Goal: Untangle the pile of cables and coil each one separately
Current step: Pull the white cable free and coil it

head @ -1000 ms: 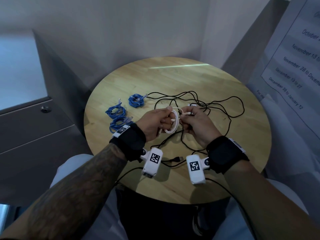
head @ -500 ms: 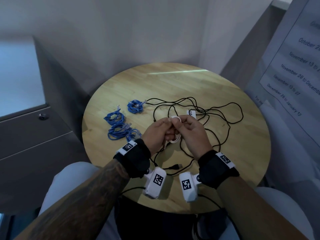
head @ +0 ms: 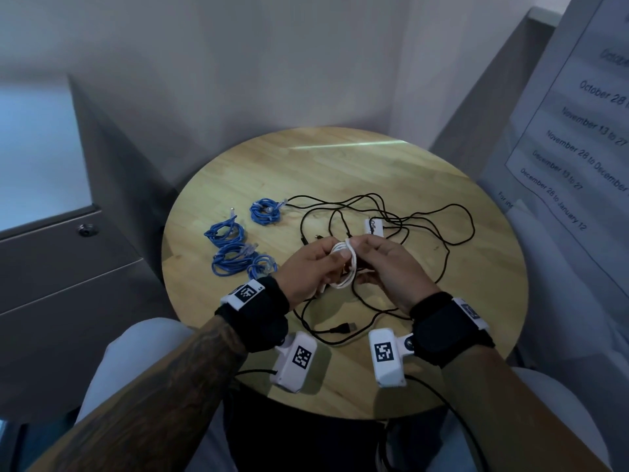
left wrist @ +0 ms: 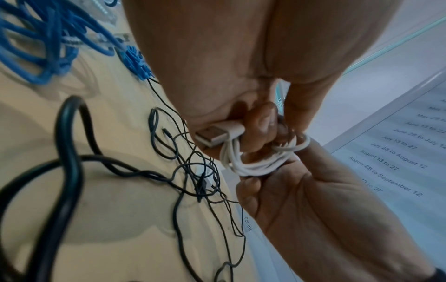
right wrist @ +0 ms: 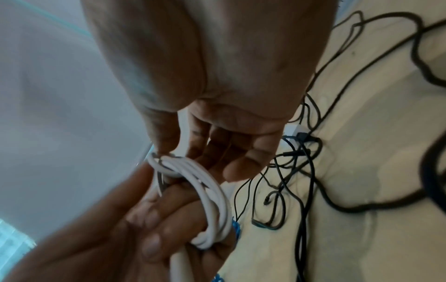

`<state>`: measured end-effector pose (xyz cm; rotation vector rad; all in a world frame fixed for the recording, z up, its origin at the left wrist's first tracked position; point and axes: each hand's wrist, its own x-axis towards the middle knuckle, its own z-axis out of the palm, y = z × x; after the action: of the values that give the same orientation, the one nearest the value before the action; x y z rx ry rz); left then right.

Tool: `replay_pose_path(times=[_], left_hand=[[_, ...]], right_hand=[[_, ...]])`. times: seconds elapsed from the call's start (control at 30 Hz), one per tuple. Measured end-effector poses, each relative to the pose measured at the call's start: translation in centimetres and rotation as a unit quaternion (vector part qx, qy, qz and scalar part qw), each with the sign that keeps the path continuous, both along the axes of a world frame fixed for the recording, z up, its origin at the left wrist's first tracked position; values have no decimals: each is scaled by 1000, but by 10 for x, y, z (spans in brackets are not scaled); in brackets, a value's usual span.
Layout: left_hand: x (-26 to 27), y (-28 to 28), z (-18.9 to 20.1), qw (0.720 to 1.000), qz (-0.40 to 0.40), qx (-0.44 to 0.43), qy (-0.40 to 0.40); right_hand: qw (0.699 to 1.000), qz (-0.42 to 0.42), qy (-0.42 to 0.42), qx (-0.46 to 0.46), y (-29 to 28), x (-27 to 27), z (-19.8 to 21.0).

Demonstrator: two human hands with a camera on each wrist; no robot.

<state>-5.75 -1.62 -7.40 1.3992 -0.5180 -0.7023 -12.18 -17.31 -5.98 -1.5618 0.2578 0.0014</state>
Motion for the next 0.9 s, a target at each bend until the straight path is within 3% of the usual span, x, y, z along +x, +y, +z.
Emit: replay_pose_path(times=[0.2,0.33,0.43,0.7,0.83,0.9], left_hand=[[-1,2,-1,1000,-1,-1,-20],[-1,4,0,999,-52,-3,13],[0,7,5,994,-110,20,20],[7,15,16,964,-201,155,-84],[11,20,9,956,-171,196,-137],[12,20,7,953,-145,209,-167]], right_hand=[[1000,6,-16,-26,1,1,2],[999,35,-2,-26,-3,-1,4],[995,33,-22,-93,-4,-4,9],[979,55,-42,-190,8,-15,15],[962,94,-59,-248,12,-19,21],[967,83,-67,-231,8,-17,21]])
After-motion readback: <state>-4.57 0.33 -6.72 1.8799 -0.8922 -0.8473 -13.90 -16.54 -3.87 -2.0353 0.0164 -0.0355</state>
